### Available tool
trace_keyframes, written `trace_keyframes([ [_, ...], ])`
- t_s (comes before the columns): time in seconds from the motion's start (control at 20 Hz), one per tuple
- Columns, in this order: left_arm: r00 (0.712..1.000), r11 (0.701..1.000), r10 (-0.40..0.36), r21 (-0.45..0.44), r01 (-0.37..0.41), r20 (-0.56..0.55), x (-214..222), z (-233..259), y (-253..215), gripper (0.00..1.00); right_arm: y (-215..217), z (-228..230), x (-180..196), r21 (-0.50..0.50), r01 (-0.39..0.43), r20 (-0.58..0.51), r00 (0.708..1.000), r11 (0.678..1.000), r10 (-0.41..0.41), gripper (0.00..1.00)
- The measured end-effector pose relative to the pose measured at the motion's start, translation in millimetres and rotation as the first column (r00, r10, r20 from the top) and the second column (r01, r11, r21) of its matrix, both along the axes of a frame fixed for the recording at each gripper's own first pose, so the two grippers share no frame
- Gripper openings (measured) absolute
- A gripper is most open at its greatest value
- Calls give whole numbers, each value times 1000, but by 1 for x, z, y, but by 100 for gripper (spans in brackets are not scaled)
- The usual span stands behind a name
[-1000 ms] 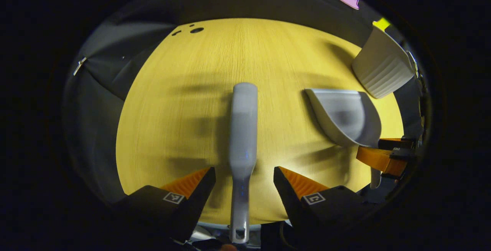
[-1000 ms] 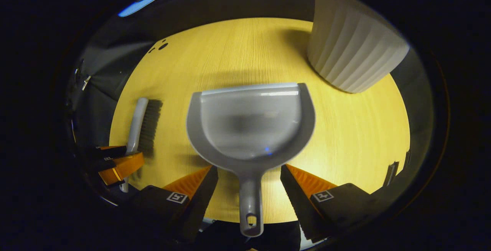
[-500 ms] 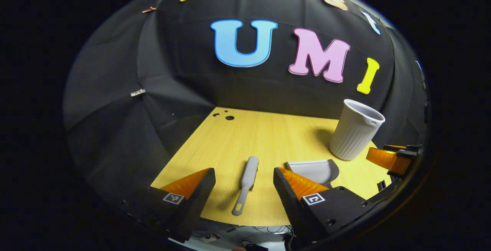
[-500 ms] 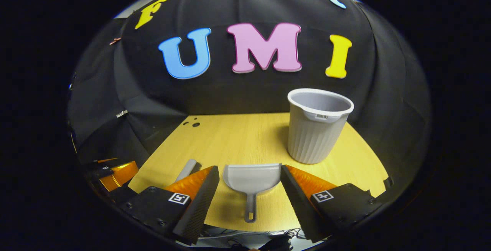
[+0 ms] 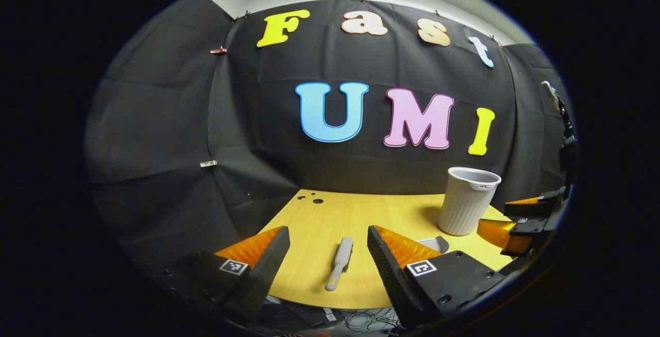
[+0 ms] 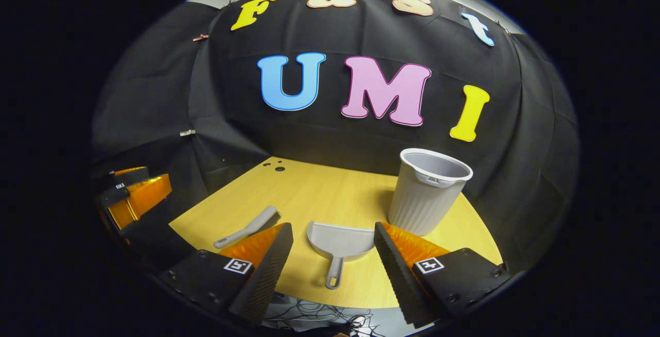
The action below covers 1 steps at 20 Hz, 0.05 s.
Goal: Pick up the small broom and dustpan from the desktop, sweep the trash into the dustpan with the broom, and then empty the trash into the garbage bin.
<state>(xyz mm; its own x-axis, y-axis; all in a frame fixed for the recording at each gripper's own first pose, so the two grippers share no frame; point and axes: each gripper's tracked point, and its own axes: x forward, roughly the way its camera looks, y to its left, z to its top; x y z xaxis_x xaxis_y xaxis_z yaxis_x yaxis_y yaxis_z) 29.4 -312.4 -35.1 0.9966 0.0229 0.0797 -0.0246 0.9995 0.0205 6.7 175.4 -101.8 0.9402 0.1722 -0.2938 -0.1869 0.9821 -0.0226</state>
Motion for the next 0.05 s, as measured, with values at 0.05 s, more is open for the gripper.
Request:
trace_keyframes([
  [0.05,1000,1000,8,2,-8,-3,-1,-1,4,95,4,-3,0,-5,-13,-16,1000,1000,13,98],
])
